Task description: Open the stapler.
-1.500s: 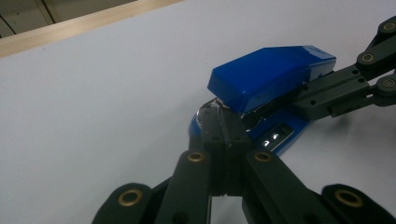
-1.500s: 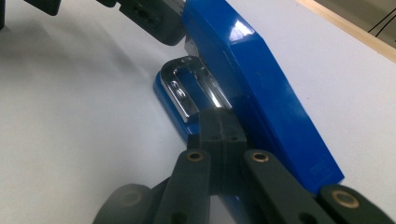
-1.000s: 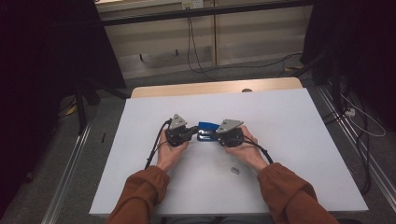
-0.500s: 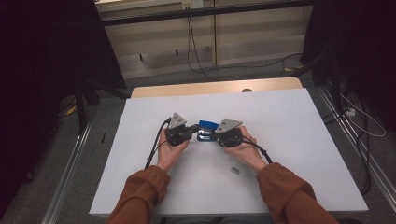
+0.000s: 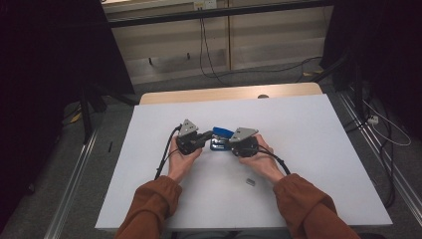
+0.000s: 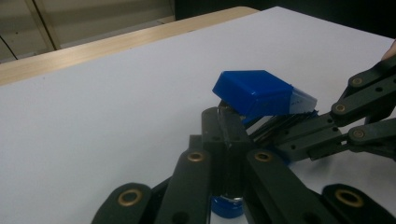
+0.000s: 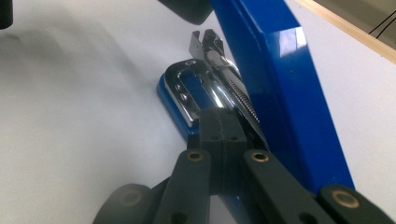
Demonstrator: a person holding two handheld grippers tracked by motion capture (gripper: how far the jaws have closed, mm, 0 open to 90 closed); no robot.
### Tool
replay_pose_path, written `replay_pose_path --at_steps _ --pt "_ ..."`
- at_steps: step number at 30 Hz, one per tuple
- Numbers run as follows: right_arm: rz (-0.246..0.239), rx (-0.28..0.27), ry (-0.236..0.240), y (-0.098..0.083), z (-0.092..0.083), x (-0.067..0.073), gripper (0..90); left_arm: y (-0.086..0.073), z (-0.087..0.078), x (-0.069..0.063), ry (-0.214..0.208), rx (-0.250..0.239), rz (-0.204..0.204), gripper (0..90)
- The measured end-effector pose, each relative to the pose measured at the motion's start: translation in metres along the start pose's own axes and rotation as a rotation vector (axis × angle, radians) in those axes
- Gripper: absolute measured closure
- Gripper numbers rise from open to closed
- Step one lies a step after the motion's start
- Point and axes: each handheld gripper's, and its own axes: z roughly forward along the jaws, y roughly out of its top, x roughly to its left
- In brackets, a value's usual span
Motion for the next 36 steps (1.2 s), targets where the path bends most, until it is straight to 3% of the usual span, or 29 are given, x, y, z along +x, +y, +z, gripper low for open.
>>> replay_pose_path --at_steps 5,8,19,23,27,36 --pt "-0.005 -0.001 -0.002 -0.0001 0.0001 0.0001 90.0 0.0034 0.0007 -0.0003 0.004 -0.012 0.003 90.0" --pt "-0.001 -0.001 -0.002 -0.0001 0.0001 0.0002 90.0 0.0035 0.0013 -0.0007 0.003 -0.019 -0.025 90.0" --pt "-0.005 -0.002 -0.003 -0.0002 0.0001 0.0002 90.0 0.0044 0.0015 0.0002 -0.003 -0.037 -0.042 90.0" --pt "-0.006 -0.002 -0.003 -0.0003 0.0001 0.0002 90.0 0.0069 0.0013 -0.0009 -0.023 -0.055 -0.07 90.0" --pt "-0.006 -0.002 -0.004 -0.0003 0.0001 0.0002 90.0 0.0092 0.0019 -0.0017 -0.02 -0.059 -0.059 90.0" --pt "-0.004 -0.001 -0.012 -0.0002 0.0002 0.0002 90.0 0.0068 0.0044 0.0001 -0.031 -0.057 -0.084 90.0"
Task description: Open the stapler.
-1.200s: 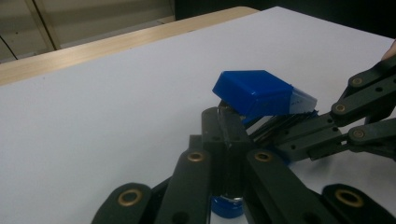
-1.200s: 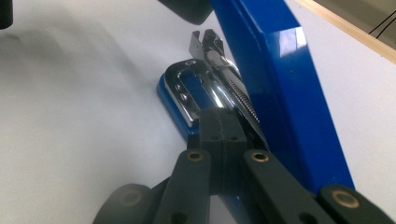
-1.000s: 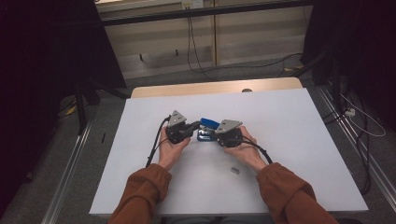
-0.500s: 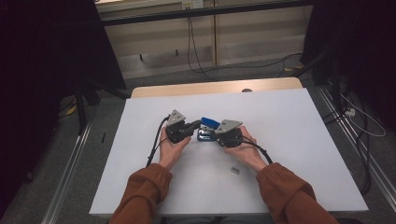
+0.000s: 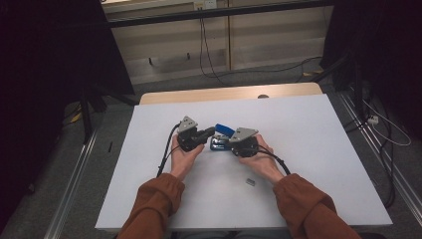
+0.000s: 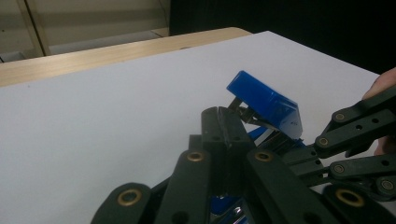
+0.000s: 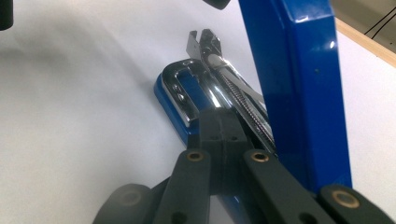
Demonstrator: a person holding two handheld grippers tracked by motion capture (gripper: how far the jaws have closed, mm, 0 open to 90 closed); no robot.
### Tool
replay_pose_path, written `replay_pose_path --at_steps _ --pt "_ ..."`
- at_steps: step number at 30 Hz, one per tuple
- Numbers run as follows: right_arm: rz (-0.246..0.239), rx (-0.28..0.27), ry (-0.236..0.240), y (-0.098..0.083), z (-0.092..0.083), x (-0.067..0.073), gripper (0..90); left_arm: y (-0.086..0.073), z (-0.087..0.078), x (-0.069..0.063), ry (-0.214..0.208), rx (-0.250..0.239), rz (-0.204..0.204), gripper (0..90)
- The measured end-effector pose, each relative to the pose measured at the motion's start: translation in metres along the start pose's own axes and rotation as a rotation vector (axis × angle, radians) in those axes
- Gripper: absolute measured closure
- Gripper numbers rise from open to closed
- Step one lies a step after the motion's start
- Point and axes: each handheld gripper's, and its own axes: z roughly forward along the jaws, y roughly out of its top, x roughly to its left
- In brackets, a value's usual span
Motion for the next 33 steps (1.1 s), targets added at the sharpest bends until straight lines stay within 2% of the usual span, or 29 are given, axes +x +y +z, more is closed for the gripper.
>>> replay_pose_path --at_steps 1,2,4,5,6,9,13,19,23,25,33 --pt "-0.001 0.0 0.0 0.0 0.0 0.0 90.0 -0.001 0.002 -0.001 -0.027 0.012 0.003 90.0" --pt "-0.002 0.0 -0.001 0.0 0.0 0.0 90.0 -0.001 0.002 -0.001 -0.027 0.012 0.003 90.0" --pt "-0.002 0.0 -0.001 0.0 0.0 0.0 90.0 -0.004 0.008 -0.008 -0.021 0.04 0.041 89.4" --pt "-0.002 0.0 -0.002 0.0 0.0 0.0 90.0 -0.005 0.011 -0.01 -0.028 0.042 0.033 89.3" --pt "-0.002 0.0 -0.002 0.0 0.0 0.0 90.0 -0.005 0.014 -0.011 -0.006 0.047 0.054 89.2" --pt "-0.003 0.0 -0.004 0.0 0.0 0.001 90.0 -0.003 0.011 -0.007 0.001 0.045 0.043 89.2" --pt "0.005 -0.002 -0.002 0.0 0.0 0.001 90.0 0.001 0.007 -0.003 0.006 0.049 0.062 89.3" --pt "0.004 -0.001 -0.002 0.0 0.0 0.001 90.0 -0.003 0.012 -0.006 0.004 0.064 0.078 89.4" --pt "0.002 0.007 -0.003 -0.001 -0.002 -0.001 90.0 -0.007 0.016 -0.005 0.013 0.091 0.089 89.8" --pt "0.007 0.007 -0.006 -0.001 -0.002 -0.002 90.0 -0.008 0.017 -0.005 0.008 0.089 0.081 89.8" --pt "0.011 0.005 -0.006 -0.001 -0.003 -0.002 90.0 -0.008 0.018 -0.007 0.021 0.097 0.099 90.0"
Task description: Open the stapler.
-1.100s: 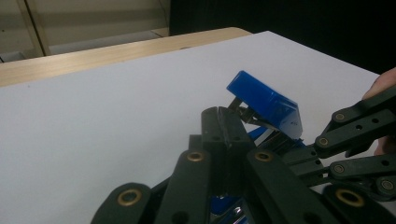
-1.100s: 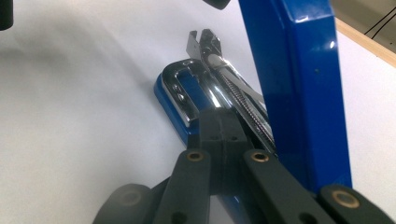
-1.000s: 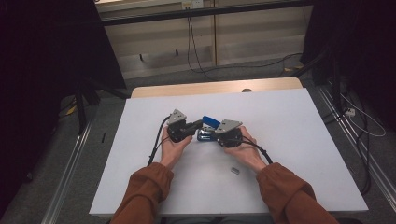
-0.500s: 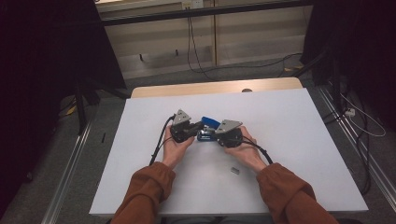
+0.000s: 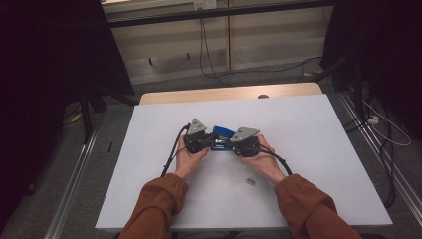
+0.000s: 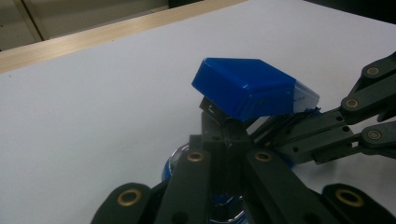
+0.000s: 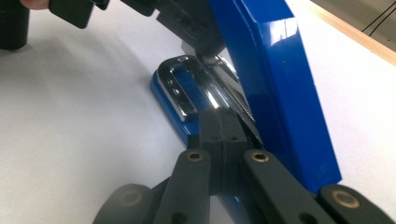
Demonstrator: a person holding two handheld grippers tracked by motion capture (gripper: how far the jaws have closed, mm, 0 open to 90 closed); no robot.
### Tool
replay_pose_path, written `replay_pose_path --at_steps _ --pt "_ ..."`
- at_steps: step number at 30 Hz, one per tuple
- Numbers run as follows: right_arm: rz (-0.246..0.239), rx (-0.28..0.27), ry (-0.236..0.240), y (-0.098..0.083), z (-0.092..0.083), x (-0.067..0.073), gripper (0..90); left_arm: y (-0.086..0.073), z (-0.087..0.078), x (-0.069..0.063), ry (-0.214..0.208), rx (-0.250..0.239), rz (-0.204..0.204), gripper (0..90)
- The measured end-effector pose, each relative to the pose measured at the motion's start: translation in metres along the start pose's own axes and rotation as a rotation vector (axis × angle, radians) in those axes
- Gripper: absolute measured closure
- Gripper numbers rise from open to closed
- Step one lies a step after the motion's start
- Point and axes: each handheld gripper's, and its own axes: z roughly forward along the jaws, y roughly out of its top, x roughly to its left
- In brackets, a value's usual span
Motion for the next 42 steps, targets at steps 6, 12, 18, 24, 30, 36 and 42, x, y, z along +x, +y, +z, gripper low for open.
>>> replay_pose_path --at_steps 6,12,18,24,30,36,42 --pt "-0.042 0.007 -0.009 0.003 0.0 0.009 90.0 0.0 0.0 0.0 0.001 0.002 -0.004 90.0" --pt "-0.077 -0.024 -0.045 0.008 0.001 0.017 90.0 0.0 0.0 0.0 0.0 0.005 -0.005 90.0" --pt "-0.08 -0.049 -0.082 0.013 0.001 0.018 90.0 0.0 0.0 0.001 0.0 0.004 -0.005 90.0" --pt "-0.081 -0.072 -0.111 0.018 0.003 0.023 90.0 0.0 0.001 0.001 -0.001 0.001 -0.005 90.0" --pt "-0.074 -0.067 -0.132 0.016 0.008 0.025 90.0 0.0 0.001 0.001 -0.002 0.0 -0.006 90.0" --pt "-0.088 -0.066 -0.173 0.017 0.01 0.026 90.0 0.0 0.001 0.001 -0.002 0.0 -0.006 90.0" --pt "-0.089 -0.074 -0.203 0.016 0.012 0.03 90.0 0.0 0.001 0.001 -0.002 -0.001 -0.006 90.0"
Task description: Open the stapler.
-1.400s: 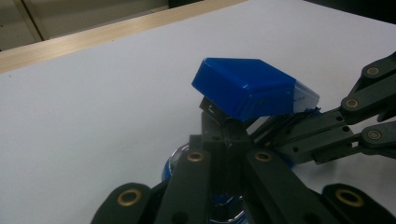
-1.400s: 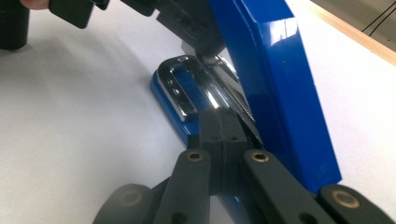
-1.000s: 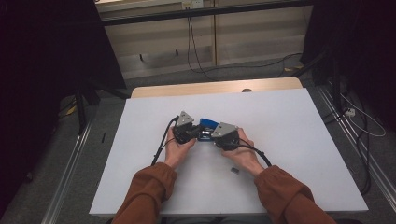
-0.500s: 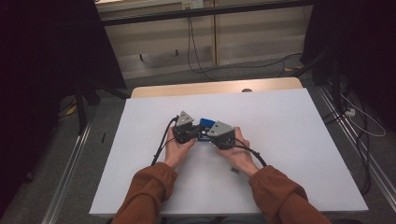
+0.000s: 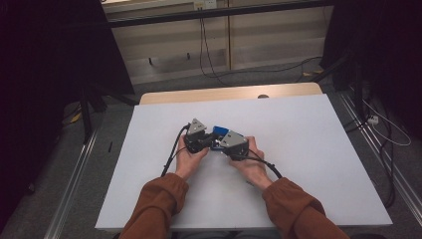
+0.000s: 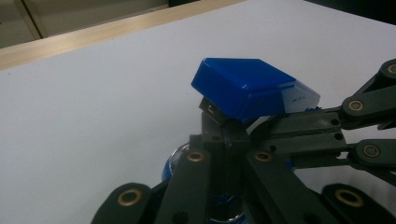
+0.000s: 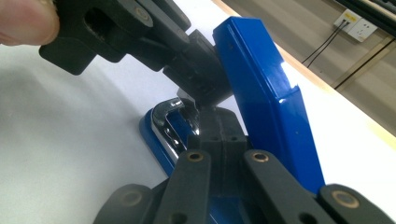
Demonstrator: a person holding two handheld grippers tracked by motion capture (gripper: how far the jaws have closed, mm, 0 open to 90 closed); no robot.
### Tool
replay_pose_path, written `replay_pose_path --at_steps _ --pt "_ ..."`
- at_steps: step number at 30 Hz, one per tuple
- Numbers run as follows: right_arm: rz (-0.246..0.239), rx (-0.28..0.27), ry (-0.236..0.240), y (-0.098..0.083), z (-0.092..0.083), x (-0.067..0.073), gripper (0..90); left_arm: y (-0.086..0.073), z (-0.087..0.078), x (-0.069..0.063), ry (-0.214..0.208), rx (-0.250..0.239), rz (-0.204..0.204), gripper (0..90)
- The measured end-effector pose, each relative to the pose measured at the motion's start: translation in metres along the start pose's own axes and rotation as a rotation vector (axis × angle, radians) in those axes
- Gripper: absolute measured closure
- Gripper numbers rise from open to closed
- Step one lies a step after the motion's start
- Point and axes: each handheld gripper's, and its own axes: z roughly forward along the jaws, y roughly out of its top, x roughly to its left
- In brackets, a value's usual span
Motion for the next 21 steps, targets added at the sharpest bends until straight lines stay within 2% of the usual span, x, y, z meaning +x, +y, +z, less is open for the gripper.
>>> replay_pose_path --at_steps 3,4,6,21 --pt "-0.004 -0.008 -0.014 0.0002 -0.0001 0.0013 90.0 -0.0002 0.0002 0.0004 0.0 -0.001 -0.001 90.0" --pt "-0.01 -0.021 -0.04 0.0017 -0.0018 0.0018 90.0 -0.0003 0.0004 0.0004 0.0 -0.002 -0.003 90.0" --pt "-0.012 -0.016 -0.036 0.0023 -0.0021 0.001 90.0 -0.0003 0.0005 0.0004 0.001 -0.003 -0.003 90.0" --pt "-0.026 -0.036 -0.103 0.0038 -0.0057 0.0005 90.0 0.0006 0.0015 -0.0003 0.011 0.0 0.004 90.0"
